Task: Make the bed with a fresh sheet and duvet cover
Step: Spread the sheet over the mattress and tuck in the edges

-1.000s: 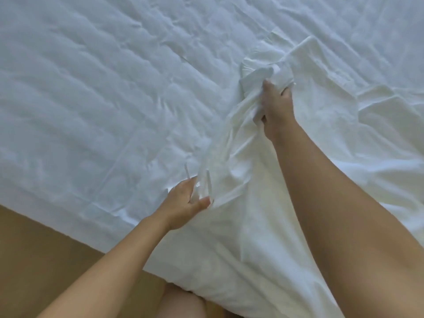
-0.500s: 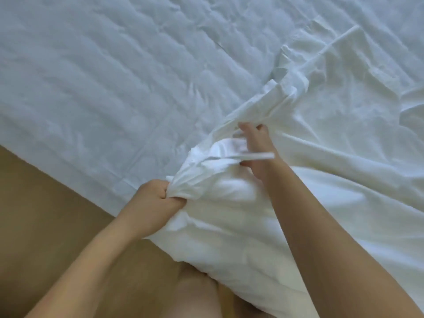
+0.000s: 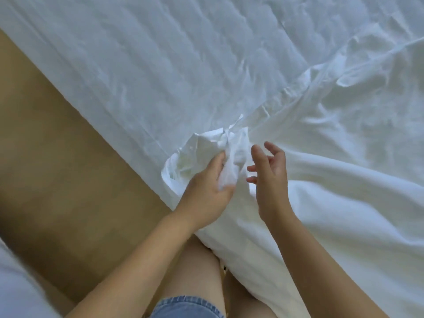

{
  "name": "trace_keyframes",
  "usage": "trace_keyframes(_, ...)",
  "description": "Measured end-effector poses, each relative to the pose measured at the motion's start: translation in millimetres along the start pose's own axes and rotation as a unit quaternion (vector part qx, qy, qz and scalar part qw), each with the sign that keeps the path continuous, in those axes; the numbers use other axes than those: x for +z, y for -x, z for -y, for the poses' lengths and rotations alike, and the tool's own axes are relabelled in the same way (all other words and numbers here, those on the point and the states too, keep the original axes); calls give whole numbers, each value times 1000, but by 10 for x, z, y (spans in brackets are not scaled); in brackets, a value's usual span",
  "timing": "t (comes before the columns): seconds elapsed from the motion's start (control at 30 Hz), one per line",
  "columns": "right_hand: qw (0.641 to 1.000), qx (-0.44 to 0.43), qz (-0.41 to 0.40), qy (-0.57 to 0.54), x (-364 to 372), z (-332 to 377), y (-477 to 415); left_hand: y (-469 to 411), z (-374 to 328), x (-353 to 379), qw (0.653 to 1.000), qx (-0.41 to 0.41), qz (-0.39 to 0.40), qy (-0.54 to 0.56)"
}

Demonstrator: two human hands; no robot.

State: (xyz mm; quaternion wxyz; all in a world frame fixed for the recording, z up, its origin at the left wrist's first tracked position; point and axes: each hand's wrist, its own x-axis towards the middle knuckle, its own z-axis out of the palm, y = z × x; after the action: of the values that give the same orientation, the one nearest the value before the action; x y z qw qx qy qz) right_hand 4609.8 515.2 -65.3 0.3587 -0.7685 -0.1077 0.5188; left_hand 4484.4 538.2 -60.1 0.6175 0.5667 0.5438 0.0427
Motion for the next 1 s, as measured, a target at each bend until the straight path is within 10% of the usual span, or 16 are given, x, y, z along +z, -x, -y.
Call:
trace_keyframes(0.13,981,140,133,12,-57,-49,24,51,-56,215,994,58,49,-82)
trace_keyframes(0.47,986,152,66,6,119,-60,-76,-20,666,-261,977,-159,-107,-89)
trace_keyframes(0.6,971,165,157,65,55,-222,97,-307,496,-226,964,-82,-123,-219)
trace_keyframes(0.87,987,149,-19,-59,-287,-59,-377,-599,-55,-18,972,51,5,-230)
trace_keyframes(1.0,985,153,-75,-37,-319,48,-749,-417,-129,86,935,79,215,-271)
